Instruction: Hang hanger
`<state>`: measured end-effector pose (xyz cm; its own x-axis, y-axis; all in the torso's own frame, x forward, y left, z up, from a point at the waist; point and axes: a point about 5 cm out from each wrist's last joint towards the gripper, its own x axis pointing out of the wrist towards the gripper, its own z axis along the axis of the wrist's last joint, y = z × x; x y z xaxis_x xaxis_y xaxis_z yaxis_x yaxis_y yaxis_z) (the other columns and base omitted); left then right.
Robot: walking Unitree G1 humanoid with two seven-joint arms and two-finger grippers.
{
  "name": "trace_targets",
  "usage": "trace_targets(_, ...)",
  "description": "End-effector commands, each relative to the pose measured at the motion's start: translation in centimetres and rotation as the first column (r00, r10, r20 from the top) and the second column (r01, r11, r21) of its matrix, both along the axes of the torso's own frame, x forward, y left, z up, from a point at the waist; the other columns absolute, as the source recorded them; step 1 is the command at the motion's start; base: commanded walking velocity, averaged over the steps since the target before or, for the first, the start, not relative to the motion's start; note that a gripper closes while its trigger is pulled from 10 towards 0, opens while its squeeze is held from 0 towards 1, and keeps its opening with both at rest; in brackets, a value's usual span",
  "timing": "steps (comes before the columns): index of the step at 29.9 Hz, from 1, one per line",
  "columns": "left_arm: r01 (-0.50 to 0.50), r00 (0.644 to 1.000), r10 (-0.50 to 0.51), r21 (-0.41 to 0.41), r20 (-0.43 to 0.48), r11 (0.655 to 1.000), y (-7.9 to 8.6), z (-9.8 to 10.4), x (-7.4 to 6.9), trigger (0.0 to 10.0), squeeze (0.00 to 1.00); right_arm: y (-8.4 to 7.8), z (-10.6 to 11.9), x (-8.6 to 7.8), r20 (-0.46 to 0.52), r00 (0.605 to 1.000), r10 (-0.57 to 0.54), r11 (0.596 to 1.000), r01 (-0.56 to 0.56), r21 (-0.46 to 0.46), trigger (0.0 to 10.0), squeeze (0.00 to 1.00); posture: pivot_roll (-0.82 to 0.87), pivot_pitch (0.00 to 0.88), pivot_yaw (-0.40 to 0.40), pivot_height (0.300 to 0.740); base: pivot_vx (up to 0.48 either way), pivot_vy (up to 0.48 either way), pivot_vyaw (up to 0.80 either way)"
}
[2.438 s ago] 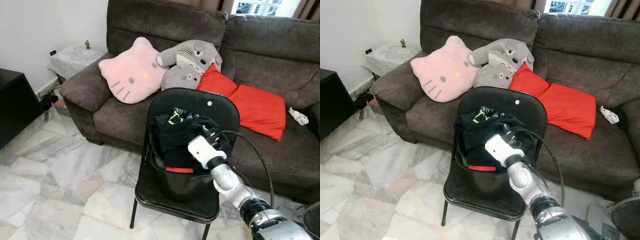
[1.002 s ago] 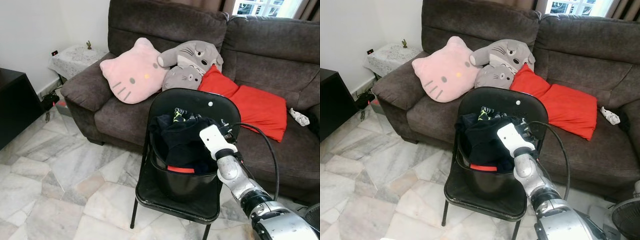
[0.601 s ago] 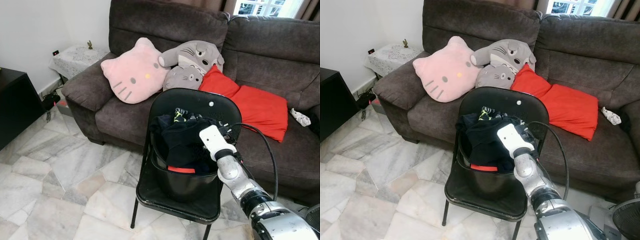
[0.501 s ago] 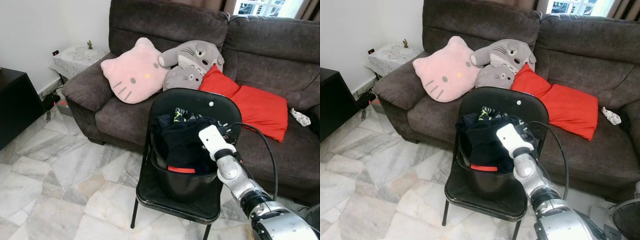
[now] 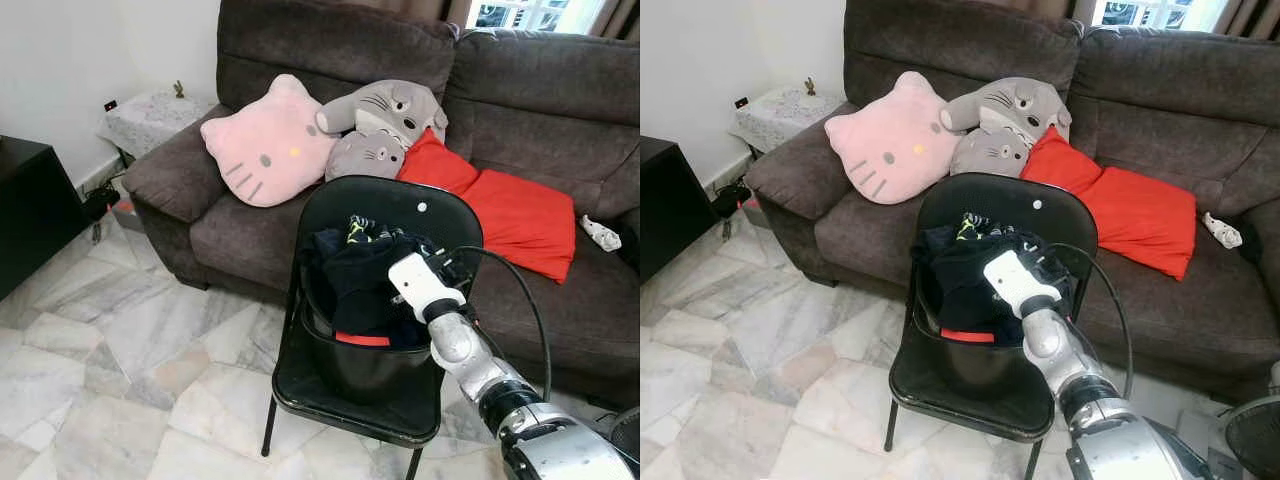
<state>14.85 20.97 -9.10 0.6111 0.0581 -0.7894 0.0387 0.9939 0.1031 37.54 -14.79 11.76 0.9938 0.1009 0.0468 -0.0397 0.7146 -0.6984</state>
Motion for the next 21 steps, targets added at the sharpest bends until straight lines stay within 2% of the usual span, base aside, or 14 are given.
trace_targets(1, 0.032, 0.999, -0.031, 0.009, -0.032, 0.999, 0.1, -0.3, -0.6, 10.0, 0.00, 0.1, -0.2, -0.1, 0.003, 1.000, 0.004, 1.000, -0.004, 0.004, 0.0, 0.00, 0.08, 0.063, -0.016, 0.740, 0.000, 0.000, 0.00)
trace_targets(7, 0.030, 0.999, -0.030, 0.005, -0.030, 1.000, -0.1, -0.3, -0.6, 10.0, 0.00, -0.2, -0.3, -0.2, 0.001, 1.000, -0.003, 1.000, 0.003, 0.015, 0.0, 0.00, 0.07, 0.056, -0.022, 0.740, 0.000, 0.000, 0.00)
trace_targets(13, 0.007, 1.000, -0.007, -0.005, -0.024, 1.000, -0.4, -0.3, -0.6, 10.0, 0.00, -1.4, -0.8, -0.6, -0.017, 0.998, -0.060, 0.995, 0.062, 0.082, 0.0, 0.00, 0.07, 0.018, -0.045, 0.740, 0.000, 0.000, 0.00)
trace_targets(16, 0.001, 1.000, -0.001, -0.011, -0.024, 1.000, -0.7, -0.4, -0.7, 10.0, 0.00, -2.9, -0.7, -0.6, -0.025, 0.991, -0.131, 0.973, 0.133, 0.188, 0.0, 0.00, 0.06, 0.000, -0.053, 0.740, 0.000, 0.000, 0.00)
trace_targets(19, -0.001, 1.000, 0.001, -0.012, -0.026, 1.000, -0.8, -0.4, -0.7, 10.0, 0.00, -3.4, -0.5, -0.6, -0.017, 0.988, -0.157, 0.958, 0.156, 0.239, 0.0, 0.00, 0.05, 0.000, -0.056, 0.740, 0.000, 0.000, 0.00)
trace_targets(20, -0.005, 1.000, 0.005, -0.014, -0.027, 1.000, -0.9, -0.5, -0.8, 10.0, 0.00, -4.5, 0.3, -0.5, 0.000, 0.976, -0.216, 0.917, 0.203, 0.345, 0.0, 0.00, 0.05, 0.000, -0.059, 0.740, 0.000, 0.000, 0.00)
trace_targets(21, -0.005, 1.000, 0.005, -0.014, -0.027, 1.000, -0.9, -0.5, -0.8, 10.0, 0.00, -4.5, 0.3, -0.5, 0.000, 0.976, -0.216, 0.917, 0.203, 0.345, 0.0, 0.00, 0.05, 0.000, -0.059, 0.740, 0.000, 0.000, 0.00)
